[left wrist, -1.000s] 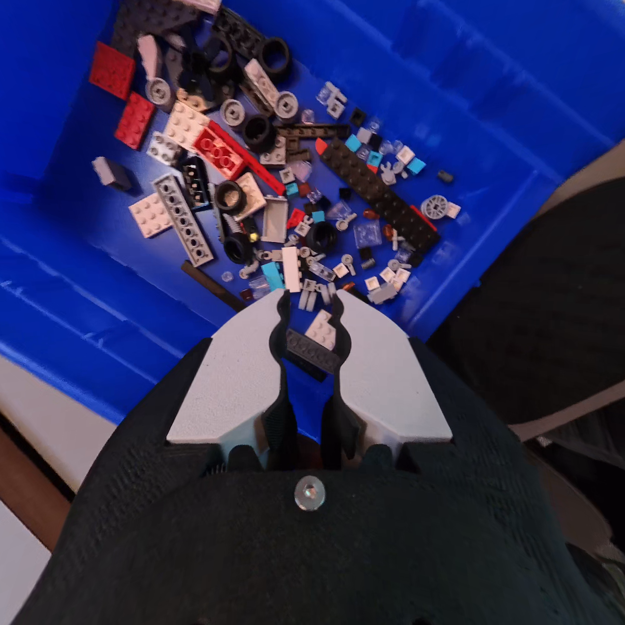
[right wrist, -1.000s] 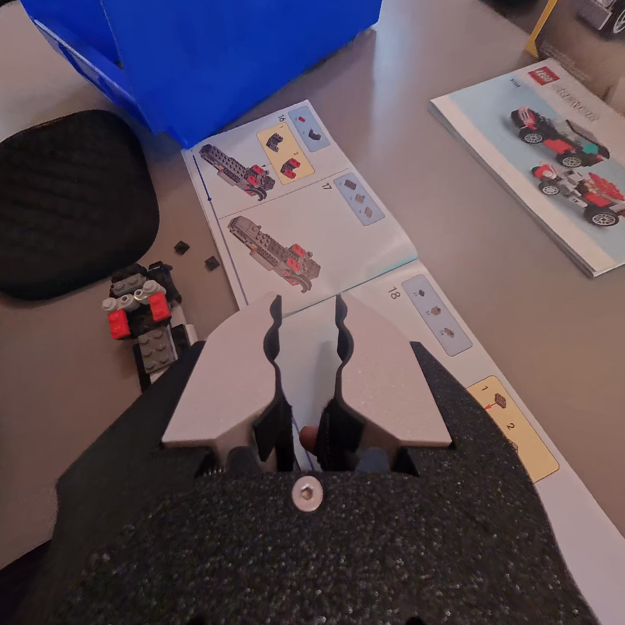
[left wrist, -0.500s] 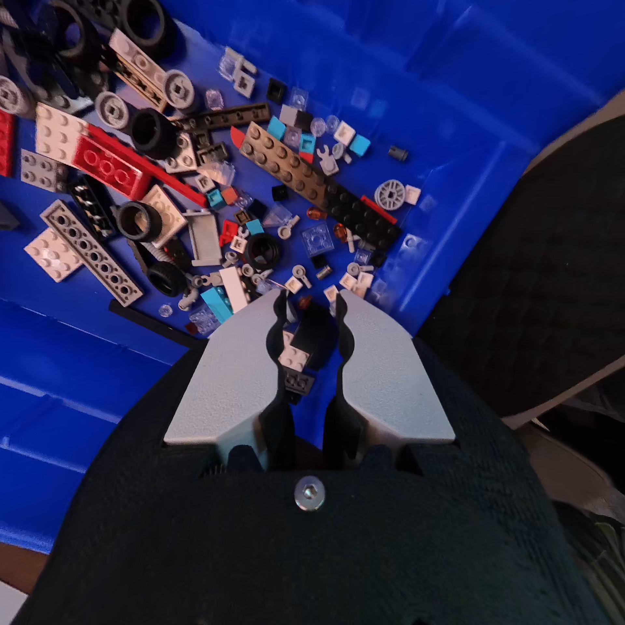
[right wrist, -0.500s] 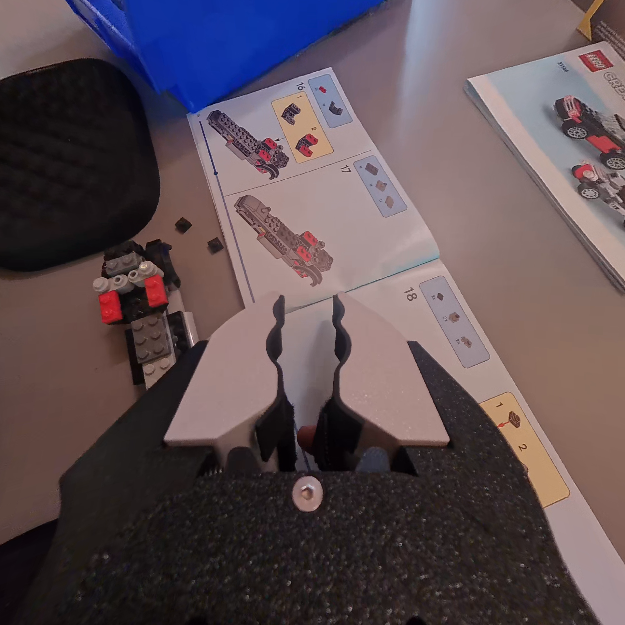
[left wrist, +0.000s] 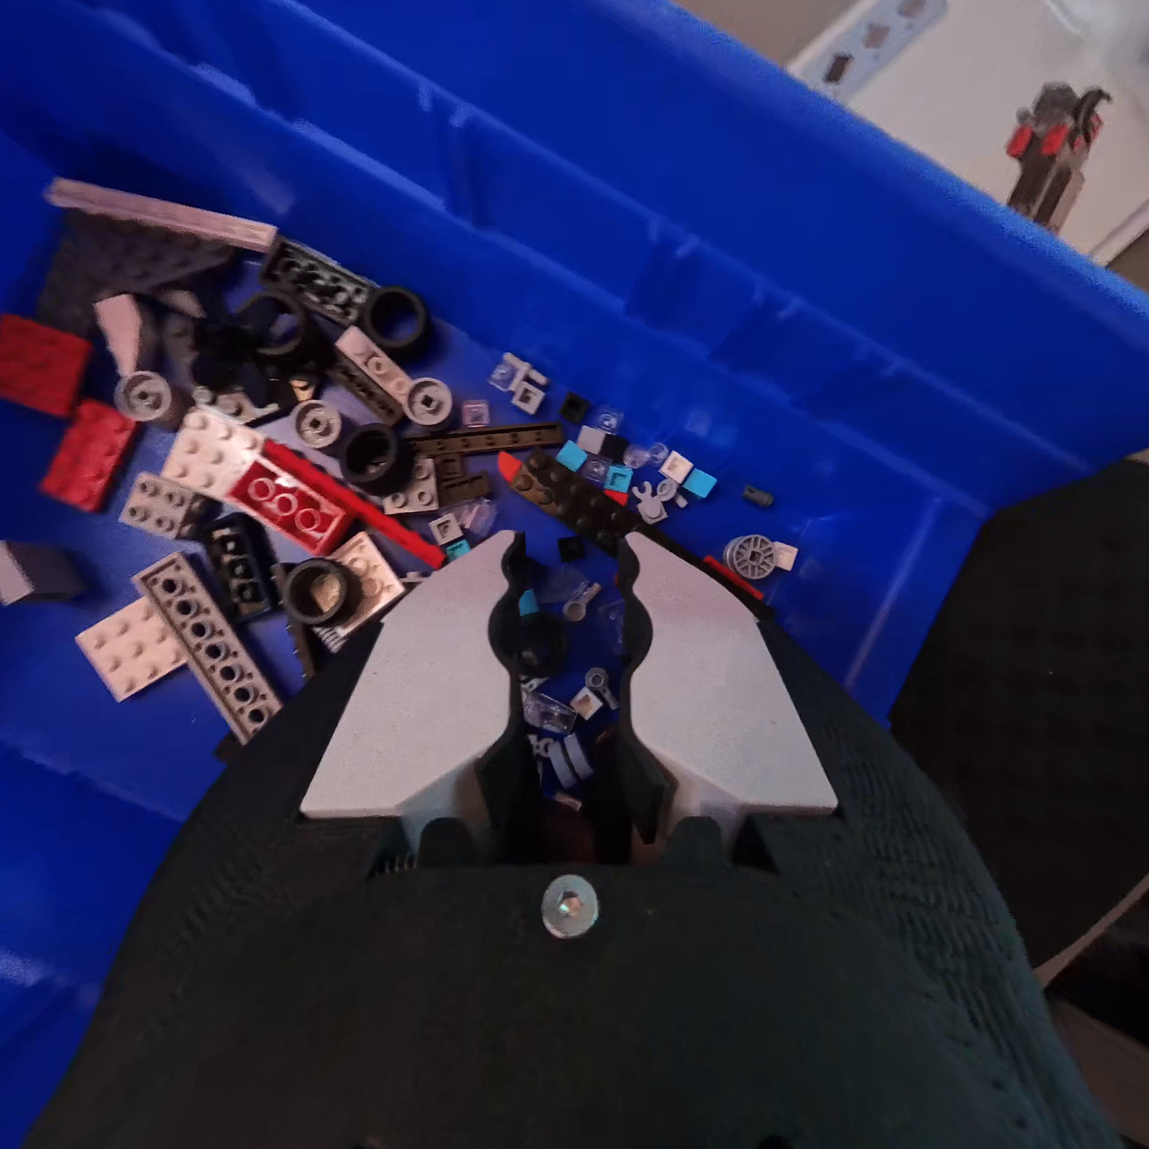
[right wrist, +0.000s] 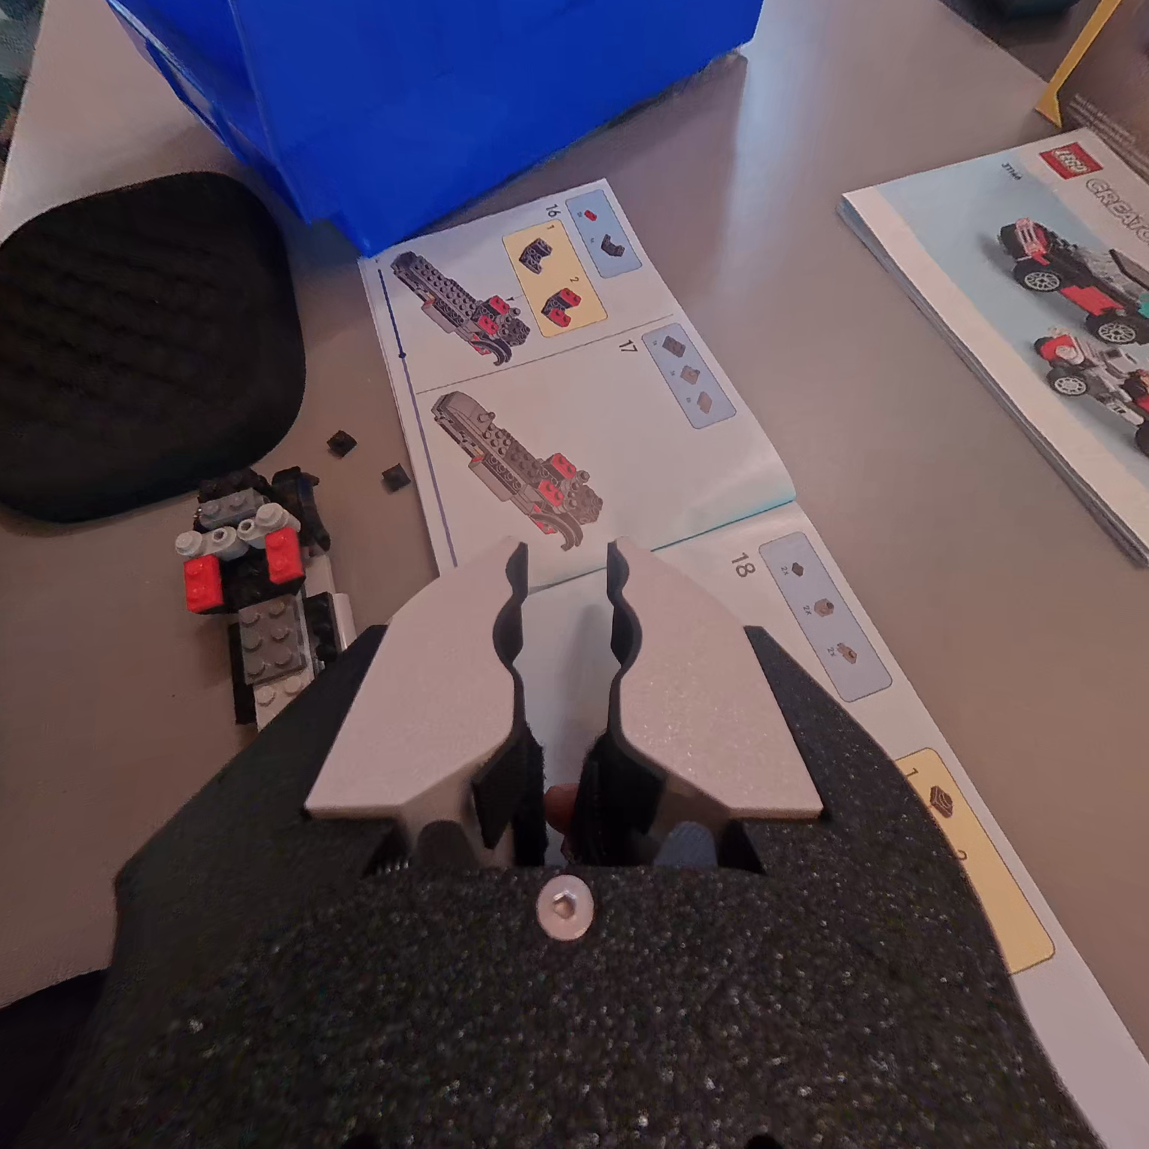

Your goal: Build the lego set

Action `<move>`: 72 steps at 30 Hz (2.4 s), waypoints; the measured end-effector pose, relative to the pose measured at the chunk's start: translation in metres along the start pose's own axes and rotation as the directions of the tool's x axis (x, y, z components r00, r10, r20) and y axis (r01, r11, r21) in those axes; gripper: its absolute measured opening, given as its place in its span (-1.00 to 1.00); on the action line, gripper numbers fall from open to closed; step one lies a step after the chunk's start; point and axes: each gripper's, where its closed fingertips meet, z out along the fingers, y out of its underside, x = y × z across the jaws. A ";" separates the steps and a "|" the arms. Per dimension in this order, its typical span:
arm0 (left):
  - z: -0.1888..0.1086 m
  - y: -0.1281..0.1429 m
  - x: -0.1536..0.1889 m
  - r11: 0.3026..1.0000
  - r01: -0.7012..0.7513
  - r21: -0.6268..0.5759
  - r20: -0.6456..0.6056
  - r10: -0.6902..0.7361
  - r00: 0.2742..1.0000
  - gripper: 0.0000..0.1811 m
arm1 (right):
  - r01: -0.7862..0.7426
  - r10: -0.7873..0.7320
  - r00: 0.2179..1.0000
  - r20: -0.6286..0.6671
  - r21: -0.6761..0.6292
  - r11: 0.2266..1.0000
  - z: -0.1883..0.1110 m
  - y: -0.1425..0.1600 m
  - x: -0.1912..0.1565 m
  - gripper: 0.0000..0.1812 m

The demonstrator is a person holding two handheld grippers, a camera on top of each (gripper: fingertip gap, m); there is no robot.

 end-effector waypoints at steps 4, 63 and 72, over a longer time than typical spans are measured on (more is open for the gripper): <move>0.010 0.007 0.001 0.999 -0.030 -0.037 -0.037 0.028 0.999 -0.61 | 0.008 -0.008 1.000 0.004 0.010 1.000 0.002 -0.001 0.001 -0.74; 0.022 0.005 0.028 0.994 -0.088 -0.062 -0.053 0.085 0.995 -0.91 | 0.054 -0.054 0.998 -0.016 0.027 0.998 -0.005 -0.003 0.003 -0.76; -0.034 -0.036 0.037 0.963 -0.164 0.213 0.080 0.150 0.985 -0.92 | 0.086 -0.089 0.996 0.014 0.143 0.986 -0.015 -0.025 -0.009 -0.78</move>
